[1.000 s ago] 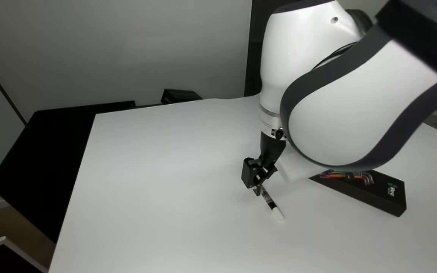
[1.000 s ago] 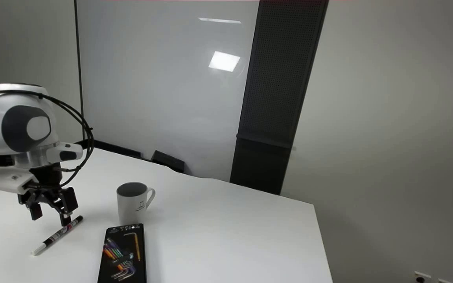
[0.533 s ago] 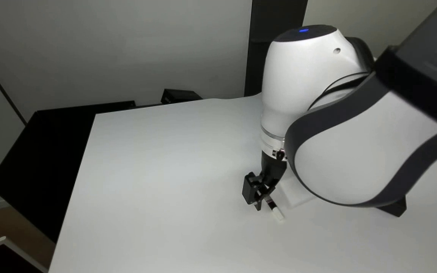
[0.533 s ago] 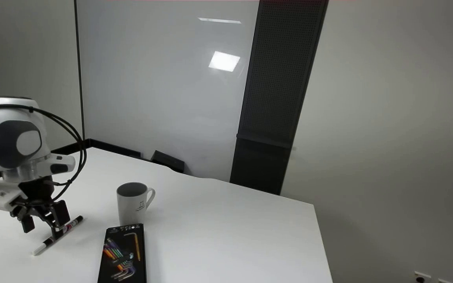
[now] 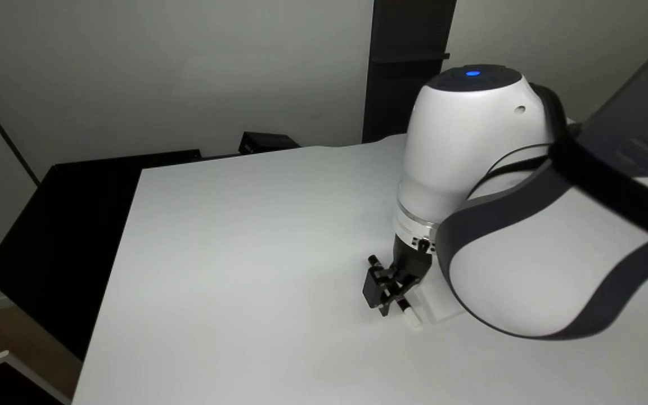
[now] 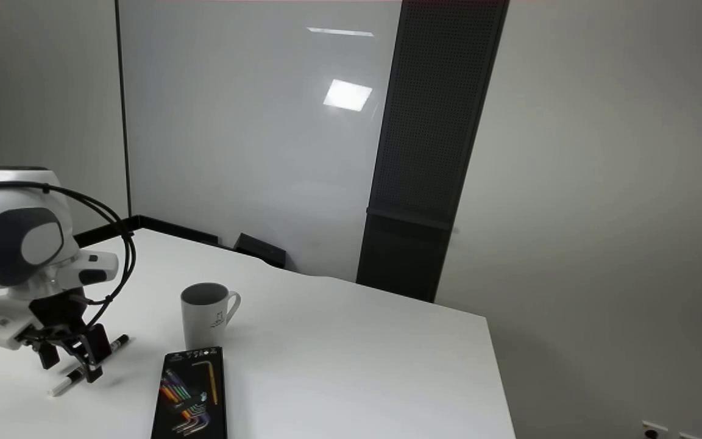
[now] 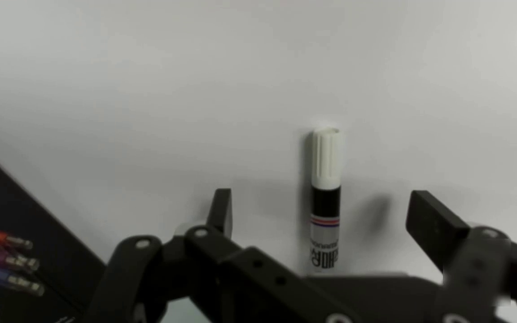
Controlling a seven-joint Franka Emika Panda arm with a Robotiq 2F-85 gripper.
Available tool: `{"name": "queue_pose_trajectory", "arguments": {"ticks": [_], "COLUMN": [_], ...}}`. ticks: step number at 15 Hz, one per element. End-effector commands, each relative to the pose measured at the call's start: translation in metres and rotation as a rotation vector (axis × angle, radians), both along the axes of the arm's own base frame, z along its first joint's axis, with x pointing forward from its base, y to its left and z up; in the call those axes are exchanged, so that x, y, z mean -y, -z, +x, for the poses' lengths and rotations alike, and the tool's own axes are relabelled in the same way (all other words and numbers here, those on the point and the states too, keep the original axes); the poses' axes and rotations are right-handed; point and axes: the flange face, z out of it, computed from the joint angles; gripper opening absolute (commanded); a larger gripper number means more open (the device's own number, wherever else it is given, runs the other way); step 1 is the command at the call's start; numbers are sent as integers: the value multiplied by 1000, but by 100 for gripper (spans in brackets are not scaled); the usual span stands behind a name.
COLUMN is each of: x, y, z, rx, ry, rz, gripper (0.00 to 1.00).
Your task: Put the marker into the mug.
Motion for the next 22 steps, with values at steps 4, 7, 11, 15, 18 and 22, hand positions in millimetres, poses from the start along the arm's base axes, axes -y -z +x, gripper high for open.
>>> {"name": "queue_pose_trajectory", "arguments": {"ticks": [4,7,11,15,18,22], "x": [5,7,9,14,26,39], "y": [6,7,6,-4,-23,-62], "z": [-5,-6,-6,-4,3,13], "rx": [34,37,38,33,16,13], "ry": [52,69,80,94,159,205], "rz": [14,12,16,5,-26,-19], "gripper": [70,49,26,3,7,7]}}
